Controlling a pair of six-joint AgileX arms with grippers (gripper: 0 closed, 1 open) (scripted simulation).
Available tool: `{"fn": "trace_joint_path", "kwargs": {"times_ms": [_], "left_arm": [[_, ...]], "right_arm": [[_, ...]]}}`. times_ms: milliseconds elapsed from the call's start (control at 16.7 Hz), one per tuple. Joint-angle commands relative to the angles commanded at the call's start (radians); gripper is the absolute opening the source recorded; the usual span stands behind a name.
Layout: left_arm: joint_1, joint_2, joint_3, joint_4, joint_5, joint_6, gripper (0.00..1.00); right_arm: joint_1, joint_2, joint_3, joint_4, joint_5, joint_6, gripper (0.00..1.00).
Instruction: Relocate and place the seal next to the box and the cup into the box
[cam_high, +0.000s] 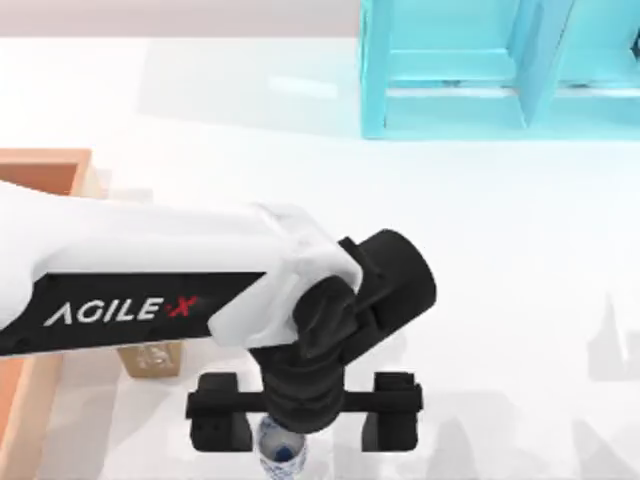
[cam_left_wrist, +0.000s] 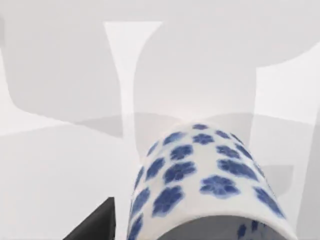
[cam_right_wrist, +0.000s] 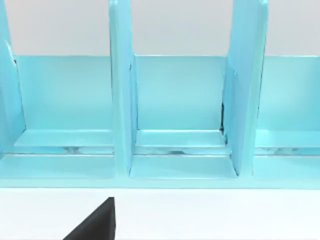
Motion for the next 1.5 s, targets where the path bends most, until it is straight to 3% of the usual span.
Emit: {"fn": "trace_joint_path", "kwargs": {"times_ms": [240,1020,1500], "left_arm": [[-0.001,0.005,-0.008,0.009,0.0,-0.001,1.0],[-0.001,0.005,-0.008,0.009,0.0,-0.001,0.02],[-0.001,0.005,-0.008,0.009,0.0,-0.001,0.0]], "right_arm": [[0.0,0.0,0.0,0.0,0.0,0.0,1.0],[0.0,0.0,0.0,0.0,0.0,0.0,1.0],[0.0,0.0,0.0,0.0,0.0,0.0,1.0]]}}
